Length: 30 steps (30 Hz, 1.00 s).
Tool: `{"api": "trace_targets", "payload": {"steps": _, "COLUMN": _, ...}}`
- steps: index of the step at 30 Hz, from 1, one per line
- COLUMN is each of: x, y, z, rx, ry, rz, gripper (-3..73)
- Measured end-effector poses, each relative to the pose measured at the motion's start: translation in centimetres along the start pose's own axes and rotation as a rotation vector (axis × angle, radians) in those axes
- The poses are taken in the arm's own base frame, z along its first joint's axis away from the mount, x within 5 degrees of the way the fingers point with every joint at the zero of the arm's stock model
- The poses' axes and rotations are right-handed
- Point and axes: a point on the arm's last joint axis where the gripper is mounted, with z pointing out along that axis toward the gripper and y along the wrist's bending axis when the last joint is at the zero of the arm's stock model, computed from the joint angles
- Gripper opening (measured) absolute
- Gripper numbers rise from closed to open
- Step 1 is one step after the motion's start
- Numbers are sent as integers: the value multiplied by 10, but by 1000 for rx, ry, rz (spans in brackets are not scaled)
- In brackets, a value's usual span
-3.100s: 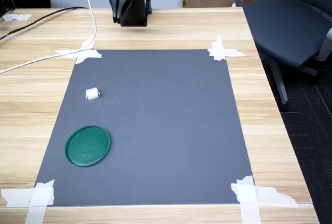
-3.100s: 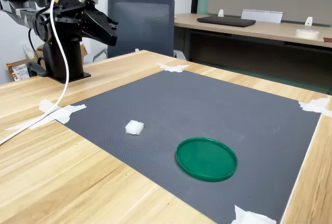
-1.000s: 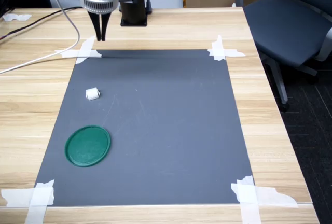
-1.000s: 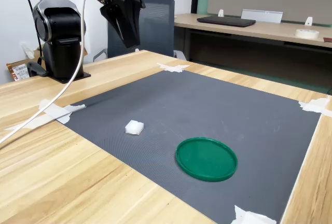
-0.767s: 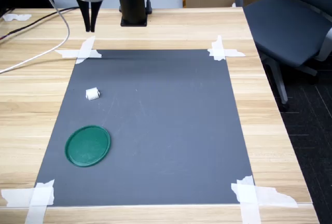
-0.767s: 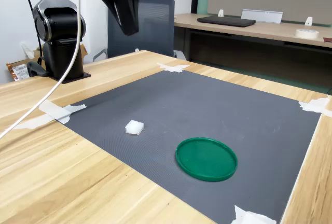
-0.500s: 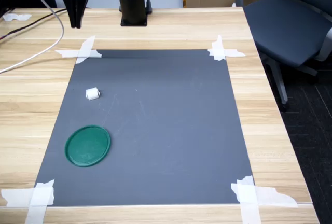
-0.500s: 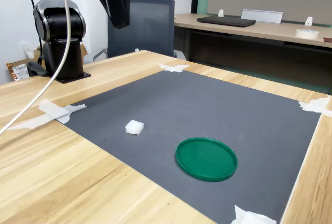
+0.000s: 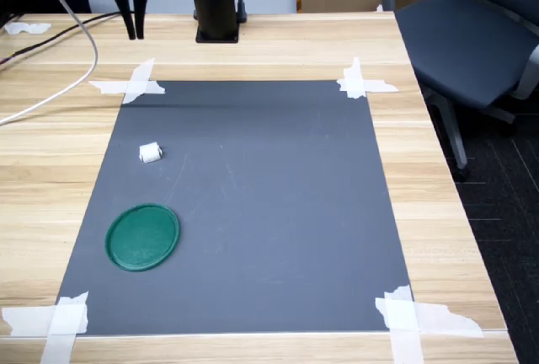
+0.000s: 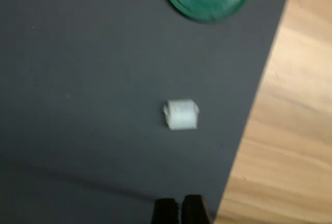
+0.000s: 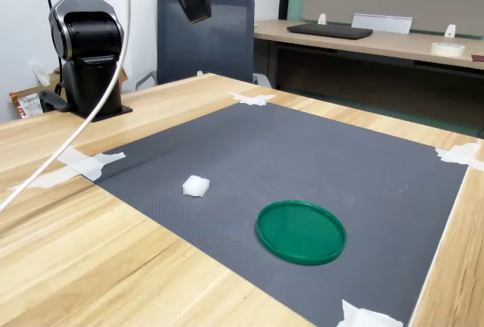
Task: Grasp a white terminal and put it in the green lid.
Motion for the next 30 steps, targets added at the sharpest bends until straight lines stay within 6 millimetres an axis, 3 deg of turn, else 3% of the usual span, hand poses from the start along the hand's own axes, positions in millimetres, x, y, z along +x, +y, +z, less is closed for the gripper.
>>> {"api": "trace_targets", "payload": {"steps": 21, "x": -17, "y": 4, "z": -12, "rx": -139, "ry": -31, "rz": -163, "gripper": -19}}
{"api": "trace_targets", "payload": {"steps": 25, "x": -15, "y": 3, "z": -7, "rx": -159, "ry": 11, "rz": -167, "gripper": 28}}
{"api": "trace_targets", "payload": {"steps": 30, "x": -11, "y": -1, "z": 9, "rx": -178, "ry": 124, "rz": -161, "gripper": 175}}
